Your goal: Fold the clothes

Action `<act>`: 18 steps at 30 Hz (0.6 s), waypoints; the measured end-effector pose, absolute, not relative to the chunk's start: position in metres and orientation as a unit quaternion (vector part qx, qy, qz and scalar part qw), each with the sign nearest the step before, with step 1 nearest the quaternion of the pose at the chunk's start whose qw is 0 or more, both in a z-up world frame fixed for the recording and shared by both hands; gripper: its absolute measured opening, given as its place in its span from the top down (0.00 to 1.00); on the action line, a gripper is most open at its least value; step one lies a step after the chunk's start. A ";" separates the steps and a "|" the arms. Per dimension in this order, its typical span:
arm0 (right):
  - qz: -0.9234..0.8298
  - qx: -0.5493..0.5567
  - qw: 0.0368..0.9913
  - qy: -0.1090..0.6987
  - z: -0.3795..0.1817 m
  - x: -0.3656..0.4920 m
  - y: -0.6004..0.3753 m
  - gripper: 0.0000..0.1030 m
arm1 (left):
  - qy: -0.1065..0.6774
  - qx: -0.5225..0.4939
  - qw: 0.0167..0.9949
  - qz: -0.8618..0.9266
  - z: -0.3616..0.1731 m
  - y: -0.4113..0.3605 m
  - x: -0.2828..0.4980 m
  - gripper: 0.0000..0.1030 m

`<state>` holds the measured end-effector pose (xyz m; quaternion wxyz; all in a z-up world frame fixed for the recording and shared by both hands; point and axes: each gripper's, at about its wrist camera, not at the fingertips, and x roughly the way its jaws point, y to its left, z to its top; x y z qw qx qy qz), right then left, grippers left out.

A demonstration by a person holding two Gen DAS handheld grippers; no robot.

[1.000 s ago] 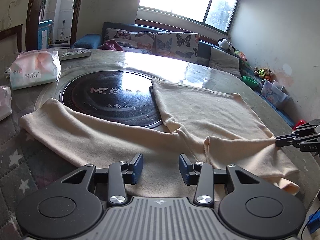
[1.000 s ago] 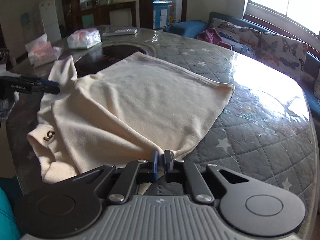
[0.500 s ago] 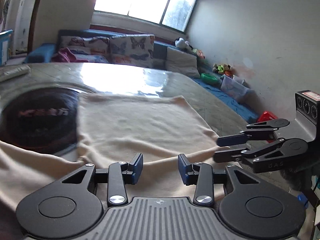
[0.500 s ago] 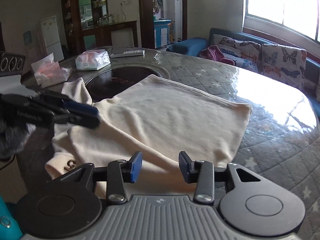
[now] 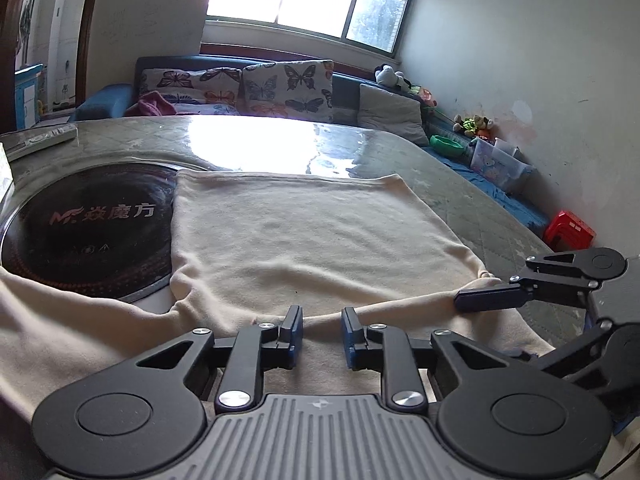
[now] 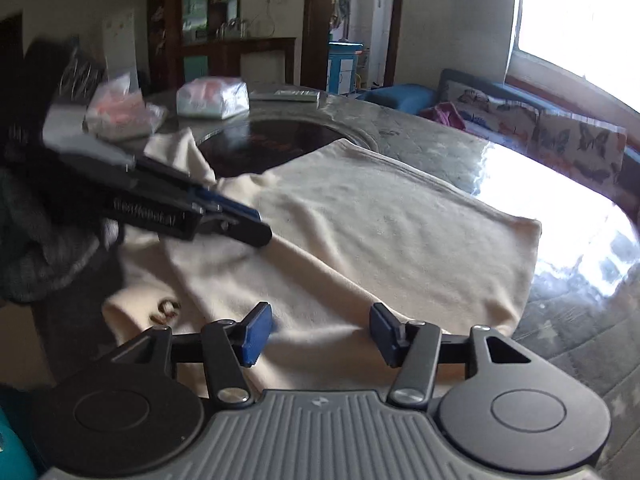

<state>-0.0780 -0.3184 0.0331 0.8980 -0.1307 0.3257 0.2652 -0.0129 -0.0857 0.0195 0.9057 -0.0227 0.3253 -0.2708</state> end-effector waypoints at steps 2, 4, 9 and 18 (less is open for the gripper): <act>0.264 -0.128 0.899 0.325 0.036 -0.084 -0.321 0.46 | 0.319 -0.020 0.905 -0.280 0.023 -0.086 -0.020 0.77; 0.263 -0.106 0.902 0.327 0.040 -0.089 -0.329 0.46 | 0.320 -0.014 0.903 -0.287 0.021 -0.090 -0.024 0.77; 0.239 -0.089 0.903 0.346 0.036 -0.105 -0.349 0.46 | 0.325 -0.004 0.901 -0.288 0.012 -0.094 -0.027 0.77; 0.219 -0.051 0.910 0.348 0.028 -0.124 -0.368 0.43 | 0.330 -0.029 0.877 -0.348 0.029 -0.128 -0.023 0.79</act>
